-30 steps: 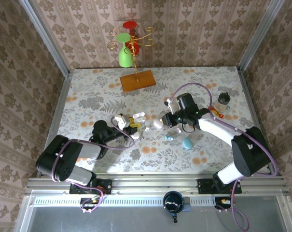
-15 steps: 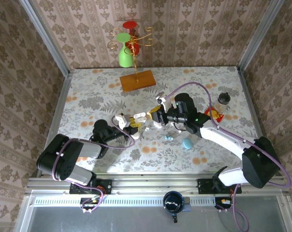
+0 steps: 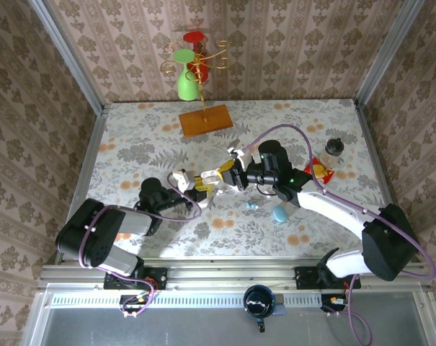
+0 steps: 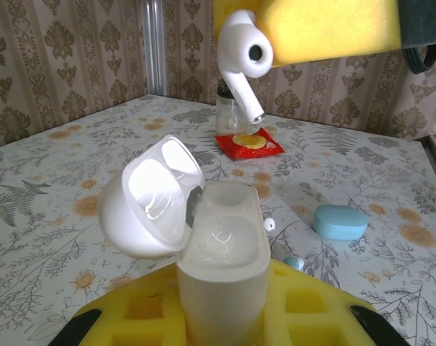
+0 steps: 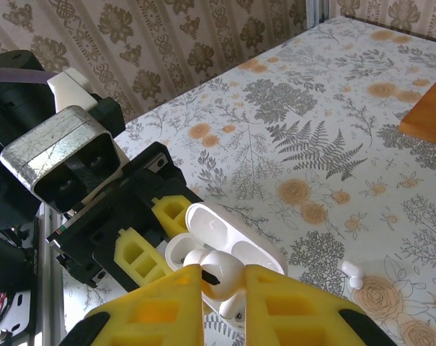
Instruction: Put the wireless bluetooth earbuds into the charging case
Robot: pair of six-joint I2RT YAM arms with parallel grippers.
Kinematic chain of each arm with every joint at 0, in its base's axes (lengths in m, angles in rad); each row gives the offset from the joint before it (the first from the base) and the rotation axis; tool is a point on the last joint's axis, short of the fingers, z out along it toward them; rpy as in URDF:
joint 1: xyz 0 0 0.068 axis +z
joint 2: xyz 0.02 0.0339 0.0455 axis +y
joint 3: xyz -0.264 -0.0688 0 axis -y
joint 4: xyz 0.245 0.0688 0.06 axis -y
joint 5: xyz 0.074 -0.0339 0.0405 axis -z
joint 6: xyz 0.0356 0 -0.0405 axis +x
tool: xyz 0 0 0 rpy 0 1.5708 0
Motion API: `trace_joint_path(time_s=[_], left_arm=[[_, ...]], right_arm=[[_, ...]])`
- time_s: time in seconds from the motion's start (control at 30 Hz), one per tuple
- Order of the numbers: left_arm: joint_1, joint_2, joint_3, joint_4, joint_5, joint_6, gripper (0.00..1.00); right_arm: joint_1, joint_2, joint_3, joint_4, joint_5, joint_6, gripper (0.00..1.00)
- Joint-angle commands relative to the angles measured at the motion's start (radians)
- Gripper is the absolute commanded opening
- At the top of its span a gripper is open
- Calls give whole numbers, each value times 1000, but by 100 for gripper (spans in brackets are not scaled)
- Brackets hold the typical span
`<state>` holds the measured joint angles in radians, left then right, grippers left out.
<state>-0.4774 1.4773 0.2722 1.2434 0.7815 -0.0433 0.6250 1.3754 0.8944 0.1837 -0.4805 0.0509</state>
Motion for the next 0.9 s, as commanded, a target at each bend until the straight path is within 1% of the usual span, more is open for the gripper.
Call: trace_joint_path(time_s=[0.0, 0.2, 0.67, 0.73, 0.87], left_arm=[[-6, 1, 34, 42, 44, -32, 0], [-8, -10, 35, 44, 28, -48, 0], [-9, -52, 15, 44, -13, -36, 0], [-10, -53, 12, 43, -20, -34, 0], [-9, -49, 10, 44, -25, -26, 0]], right_arm=[[5, 37, -6, 39, -10, -27, 19], [5, 61, -5, 43, -27, -29, 18], [4, 103, -44, 77, -13, -24, 19], [5, 92, -45, 80, -23, -19, 24], [5, 54, -46, 82, -6, -9, 37]])
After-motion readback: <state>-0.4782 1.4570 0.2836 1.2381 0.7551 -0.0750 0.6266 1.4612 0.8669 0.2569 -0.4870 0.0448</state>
